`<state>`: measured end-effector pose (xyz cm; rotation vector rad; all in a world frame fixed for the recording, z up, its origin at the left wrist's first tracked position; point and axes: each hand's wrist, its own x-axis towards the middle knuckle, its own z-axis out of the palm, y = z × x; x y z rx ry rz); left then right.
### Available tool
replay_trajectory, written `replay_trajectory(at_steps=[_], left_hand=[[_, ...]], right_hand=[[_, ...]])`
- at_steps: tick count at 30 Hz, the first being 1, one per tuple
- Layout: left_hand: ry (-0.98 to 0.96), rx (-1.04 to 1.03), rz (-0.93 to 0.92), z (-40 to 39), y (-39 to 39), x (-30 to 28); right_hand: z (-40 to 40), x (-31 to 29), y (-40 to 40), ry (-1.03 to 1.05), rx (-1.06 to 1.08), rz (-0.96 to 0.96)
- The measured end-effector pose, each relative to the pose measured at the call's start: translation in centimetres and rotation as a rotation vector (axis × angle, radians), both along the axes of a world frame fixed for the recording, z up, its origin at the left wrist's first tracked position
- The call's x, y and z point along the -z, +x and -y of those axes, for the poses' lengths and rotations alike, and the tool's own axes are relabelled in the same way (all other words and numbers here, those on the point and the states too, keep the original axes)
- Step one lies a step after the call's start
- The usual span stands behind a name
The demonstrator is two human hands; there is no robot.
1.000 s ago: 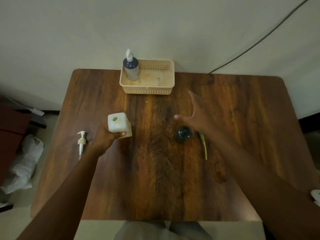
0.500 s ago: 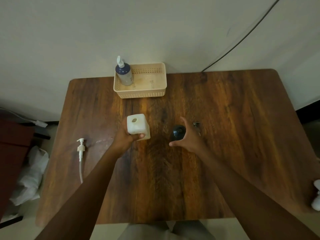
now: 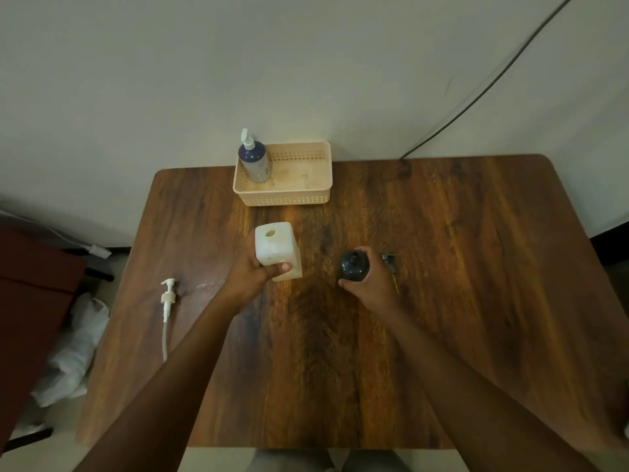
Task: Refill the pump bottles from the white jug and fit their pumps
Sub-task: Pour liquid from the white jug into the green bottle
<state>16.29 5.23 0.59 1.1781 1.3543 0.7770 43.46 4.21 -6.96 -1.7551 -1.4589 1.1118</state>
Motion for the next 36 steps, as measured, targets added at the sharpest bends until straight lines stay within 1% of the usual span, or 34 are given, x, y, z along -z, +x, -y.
replay_trajectory(at_steps=[5,10,13,18,20,23,26,29,36], left_hand=[[0.035,-0.001,0.031,-0.3,0.3,-3.4],[0.144,0.026,-0.054,-0.9,0.5,-8.1],[0.24,0.036,-0.105,-1.2,0.4,-11.3],[0.388,0.034,-0.157,-1.6,0.0,-16.8],[0.46,0.053,-0.211,-1.7,-0.1,-19.3],[0.511,0.092,-0.176,-2.1,-0.2,-22.7],[0.577,0.143,-0.188,-2.6,-0.1,-25.7],[0.626,0.2,-0.237,-3.0,-0.1,-28.0],[0.67,0.336,-0.376,-4.1,0.1,-32.1]], right_hand=[[-1.3,-4.3,0.1,0.018,0.009,-0.127],[-2.5,-10.3,0.2,0.049,-0.001,-0.232],[-3.0,-14.4,-0.1,0.087,-0.023,-0.245],[-3.8,-20.9,-0.9,0.21,-0.073,-0.302],[-3.9,-23.3,-1.1,0.254,-0.082,-0.326],[-4.1,-26.0,-1.3,0.307,-0.098,-0.305],[-4.3,-28.0,-1.3,0.362,-0.082,-0.33],[-4.5,-30.0,-1.2,0.402,-0.084,-0.312],[-4.7,-33.0,-0.6,0.449,-0.104,-0.265]])
